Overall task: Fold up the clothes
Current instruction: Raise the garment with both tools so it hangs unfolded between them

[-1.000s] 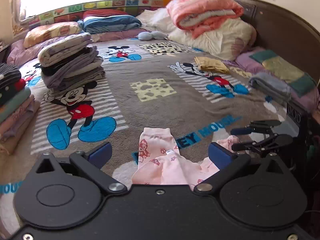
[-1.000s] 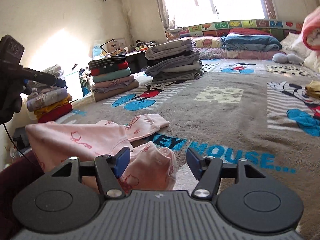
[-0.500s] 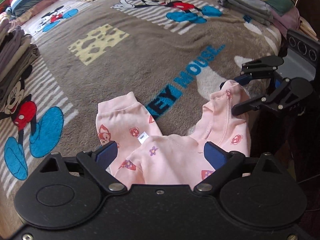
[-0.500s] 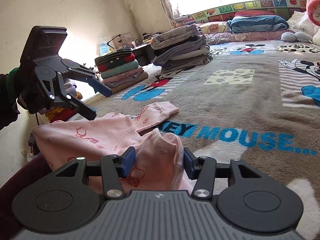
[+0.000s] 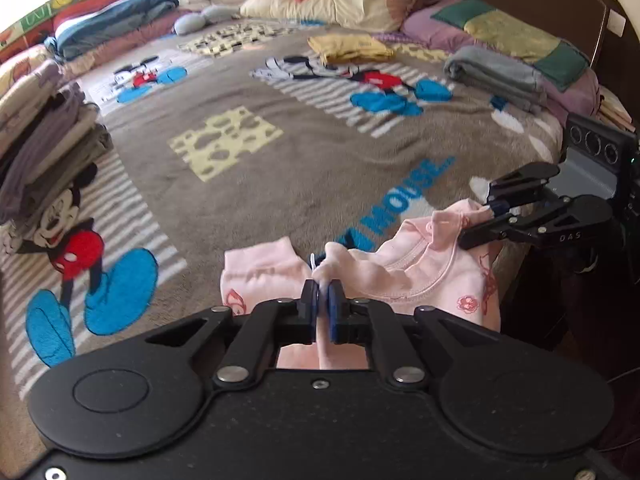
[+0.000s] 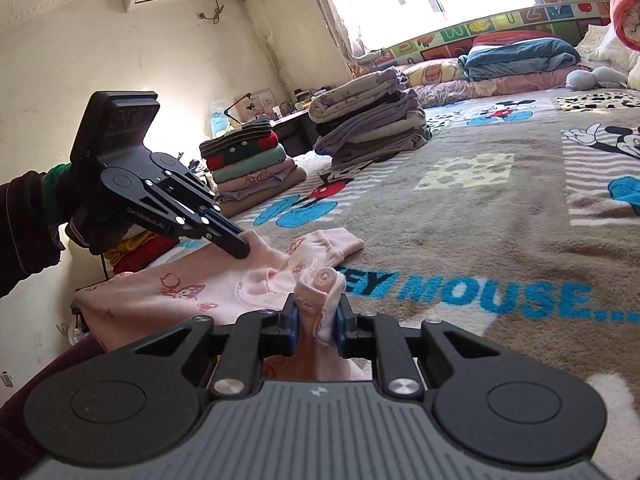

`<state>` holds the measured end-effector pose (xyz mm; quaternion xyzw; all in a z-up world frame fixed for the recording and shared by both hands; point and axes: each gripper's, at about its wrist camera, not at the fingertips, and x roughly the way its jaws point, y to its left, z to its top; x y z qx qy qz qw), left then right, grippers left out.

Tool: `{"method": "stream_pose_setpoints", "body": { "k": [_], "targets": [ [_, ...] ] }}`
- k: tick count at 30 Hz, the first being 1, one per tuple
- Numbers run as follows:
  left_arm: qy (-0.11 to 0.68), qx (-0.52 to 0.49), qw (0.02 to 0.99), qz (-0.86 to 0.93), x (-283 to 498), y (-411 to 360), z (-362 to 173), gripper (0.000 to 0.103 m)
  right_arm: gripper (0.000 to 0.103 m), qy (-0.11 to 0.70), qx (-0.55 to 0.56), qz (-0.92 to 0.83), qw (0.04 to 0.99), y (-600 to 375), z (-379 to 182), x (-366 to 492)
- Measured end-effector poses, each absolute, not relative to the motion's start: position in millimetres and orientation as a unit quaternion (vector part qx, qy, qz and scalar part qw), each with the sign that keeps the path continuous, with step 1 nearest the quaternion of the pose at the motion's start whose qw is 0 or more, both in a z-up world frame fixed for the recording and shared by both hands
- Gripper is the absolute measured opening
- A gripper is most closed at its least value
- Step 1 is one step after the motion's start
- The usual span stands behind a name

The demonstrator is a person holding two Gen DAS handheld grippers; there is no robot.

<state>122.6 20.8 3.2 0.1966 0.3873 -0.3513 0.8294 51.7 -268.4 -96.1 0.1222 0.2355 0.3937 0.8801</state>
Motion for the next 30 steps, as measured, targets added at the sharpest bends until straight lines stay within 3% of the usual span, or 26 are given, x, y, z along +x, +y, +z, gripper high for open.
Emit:
{"method": "stream_pose_setpoints", "body": {
  "k": [14,30],
  "targets": [
    [0.223,0.170,0.905,-0.319,74.9,42.4,91.3,0.001,0.017,0.138,0.074,0.369,0.916,-271.8,-14.0,43.9],
    [0.144,0.170,0.940,-0.259,142.9,39.1,154.9,0.001,0.017,0.093,-0.087,0.359,0.925,-259.1,142.0,127.6]
  ]
}}
